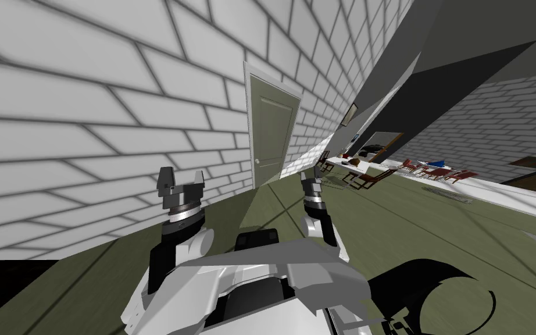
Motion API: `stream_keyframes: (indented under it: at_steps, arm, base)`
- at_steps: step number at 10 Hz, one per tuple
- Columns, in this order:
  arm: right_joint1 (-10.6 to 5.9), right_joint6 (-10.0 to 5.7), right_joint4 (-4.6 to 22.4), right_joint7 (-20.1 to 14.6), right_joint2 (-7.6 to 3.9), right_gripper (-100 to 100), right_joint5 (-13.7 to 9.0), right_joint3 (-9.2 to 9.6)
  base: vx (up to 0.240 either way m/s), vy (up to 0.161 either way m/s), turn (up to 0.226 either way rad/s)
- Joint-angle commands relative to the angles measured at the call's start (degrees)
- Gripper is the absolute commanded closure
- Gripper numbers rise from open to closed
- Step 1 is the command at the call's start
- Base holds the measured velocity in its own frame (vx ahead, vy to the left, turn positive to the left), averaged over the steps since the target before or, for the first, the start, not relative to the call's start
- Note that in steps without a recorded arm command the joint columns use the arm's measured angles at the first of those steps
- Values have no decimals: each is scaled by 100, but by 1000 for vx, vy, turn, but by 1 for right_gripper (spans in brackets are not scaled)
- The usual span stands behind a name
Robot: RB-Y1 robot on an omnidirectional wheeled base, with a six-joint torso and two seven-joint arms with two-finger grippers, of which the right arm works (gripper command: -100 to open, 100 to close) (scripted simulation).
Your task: Pull the door open
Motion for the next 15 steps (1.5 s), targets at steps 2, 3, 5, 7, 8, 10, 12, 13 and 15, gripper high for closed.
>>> stream_keyframes:
  at_steps: [2, 3, 5, 7, 8, 10, 12, 13, 15]
  arm:
    - [-85, -103, 286, 195, -44, -100, 93, -30]
    - [-126, -153, 425, 290, -63, -100, 139, -44]
    - [-209, -252, 702, 479, -99, -100, 230, -73]
    - [-268, -324, 902, 616, -124, -100, 295, -94]
    - [-303, -366, 1020, 696, -138, -100, 333, -107]
    - [-378, -456, 1271, 867, -166, -100, 416, -133]
    - [-453, -547, 1524, 1040, -194, -100, 498, -159]
    - [-496, -600, 1670, 1139, -209, -100, 546, -175]
    - [-583, -704, 1962, 1339, -238, -100, 642, -205]
  base:
    - [92, 15, 36]
    - [128, 27, 32]
    - [114, 26, 33]
    - [114, 25, 31]
    - [94, 16, 25]
    - [84, 3, 31]
    - [95, 21, 34]
    - [90, 27, 29]
    - [103, 21, 45]
